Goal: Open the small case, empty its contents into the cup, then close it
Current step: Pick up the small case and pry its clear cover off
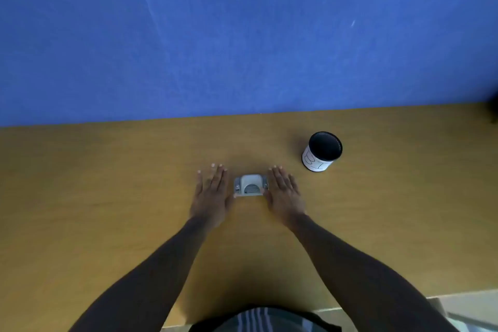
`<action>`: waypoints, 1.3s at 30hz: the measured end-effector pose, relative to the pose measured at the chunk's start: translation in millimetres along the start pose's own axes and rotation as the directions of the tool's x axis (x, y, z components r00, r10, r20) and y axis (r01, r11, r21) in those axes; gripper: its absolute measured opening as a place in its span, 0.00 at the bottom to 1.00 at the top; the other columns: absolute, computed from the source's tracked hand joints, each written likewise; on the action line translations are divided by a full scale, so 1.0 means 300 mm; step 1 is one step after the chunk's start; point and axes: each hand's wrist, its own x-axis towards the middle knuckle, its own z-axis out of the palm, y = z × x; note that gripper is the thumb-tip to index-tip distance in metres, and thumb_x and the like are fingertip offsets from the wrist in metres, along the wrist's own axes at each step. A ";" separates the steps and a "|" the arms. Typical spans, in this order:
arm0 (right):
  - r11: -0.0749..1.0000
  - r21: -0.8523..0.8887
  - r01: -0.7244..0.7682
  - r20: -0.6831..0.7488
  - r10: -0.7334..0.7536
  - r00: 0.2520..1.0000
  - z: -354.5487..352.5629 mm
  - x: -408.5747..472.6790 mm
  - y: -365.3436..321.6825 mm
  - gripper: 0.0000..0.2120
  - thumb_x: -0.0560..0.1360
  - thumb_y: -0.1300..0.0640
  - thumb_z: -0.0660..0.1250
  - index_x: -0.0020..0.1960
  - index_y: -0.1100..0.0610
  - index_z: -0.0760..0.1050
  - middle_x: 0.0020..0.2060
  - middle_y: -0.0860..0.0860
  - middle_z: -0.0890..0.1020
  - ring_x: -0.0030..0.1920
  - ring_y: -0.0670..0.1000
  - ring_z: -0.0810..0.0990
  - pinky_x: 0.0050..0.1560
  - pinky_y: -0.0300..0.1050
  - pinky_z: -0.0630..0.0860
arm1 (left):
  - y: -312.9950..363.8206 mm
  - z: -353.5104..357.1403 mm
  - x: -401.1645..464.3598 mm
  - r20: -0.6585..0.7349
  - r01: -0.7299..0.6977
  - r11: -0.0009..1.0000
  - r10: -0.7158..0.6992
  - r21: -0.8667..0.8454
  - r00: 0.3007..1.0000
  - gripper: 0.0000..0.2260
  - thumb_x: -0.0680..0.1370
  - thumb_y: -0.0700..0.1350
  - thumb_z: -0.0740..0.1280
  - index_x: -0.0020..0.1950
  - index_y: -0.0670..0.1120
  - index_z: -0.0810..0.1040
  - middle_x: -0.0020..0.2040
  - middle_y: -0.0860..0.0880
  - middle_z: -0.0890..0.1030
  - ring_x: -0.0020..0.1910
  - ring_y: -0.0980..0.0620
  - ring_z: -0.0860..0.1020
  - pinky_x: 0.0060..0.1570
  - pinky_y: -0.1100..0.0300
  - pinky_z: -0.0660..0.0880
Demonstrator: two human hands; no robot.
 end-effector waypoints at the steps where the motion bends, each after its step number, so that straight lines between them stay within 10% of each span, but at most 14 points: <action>1: 1.000 -0.003 0.007 0.022 -0.007 1.000 0.007 -0.002 0.001 0.27 0.83 0.48 0.49 0.78 0.59 0.51 0.79 0.55 0.54 0.79 0.53 0.47 0.77 0.51 0.43 | 0.007 0.021 0.003 0.051 -0.014 1.000 0.014 0.002 0.999 0.31 0.82 0.58 0.50 0.78 0.38 0.55 0.80 0.41 0.56 0.79 0.42 0.49 0.76 0.40 0.44; 9: 0.995 0.102 0.012 -0.046 -0.007 0.999 -0.030 0.010 -0.016 0.14 0.77 0.63 0.62 0.62 0.58 0.76 0.59 0.55 0.80 0.63 0.56 0.75 0.62 0.50 0.73 | 0.073 0.026 0.058 0.091 0.084 0.935 -0.056 -0.344 0.994 0.17 0.79 0.43 0.64 0.68 0.42 0.73 0.67 0.42 0.74 0.68 0.42 0.69 0.64 0.52 0.66; 22: 0.969 0.248 -0.023 -0.003 0.024 1.000 -0.058 0.033 -0.012 0.06 0.80 0.60 0.61 0.53 0.60 0.76 0.55 0.56 0.79 0.52 0.58 0.79 0.50 0.53 0.76 | 0.043 0.022 0.059 0.052 0.077 0.769 -0.057 -0.635 0.997 0.03 0.78 0.35 0.65 0.48 0.37 0.78 0.54 0.39 0.78 0.51 0.40 0.77 0.51 0.52 0.73; 31: 0.989 0.147 -0.017 0.234 -0.018 0.972 -0.212 0.093 -0.061 0.10 0.81 0.53 0.57 0.52 0.59 0.73 0.49 0.60 0.78 0.49 0.60 0.77 0.42 0.50 0.69 | 0.094 0.002 0.022 0.112 0.136 0.549 -0.078 -0.824 0.991 0.23 0.78 0.54 0.66 0.71 0.48 0.67 0.65 0.53 0.70 0.61 0.54 0.73 0.56 0.58 0.73; 39: 0.991 0.069 0.115 0.375 -0.133 0.917 -0.354 0.145 -0.136 0.14 0.81 0.50 0.57 0.38 0.54 0.67 0.41 0.56 0.74 0.45 0.58 0.75 0.41 0.52 0.72 | 0.121 -0.068 0.044 0.272 0.229 0.323 0.095 -0.918 0.958 0.21 0.72 0.73 0.61 0.61 0.68 0.74 0.48 0.53 0.79 0.45 0.55 0.78 0.48 0.56 0.71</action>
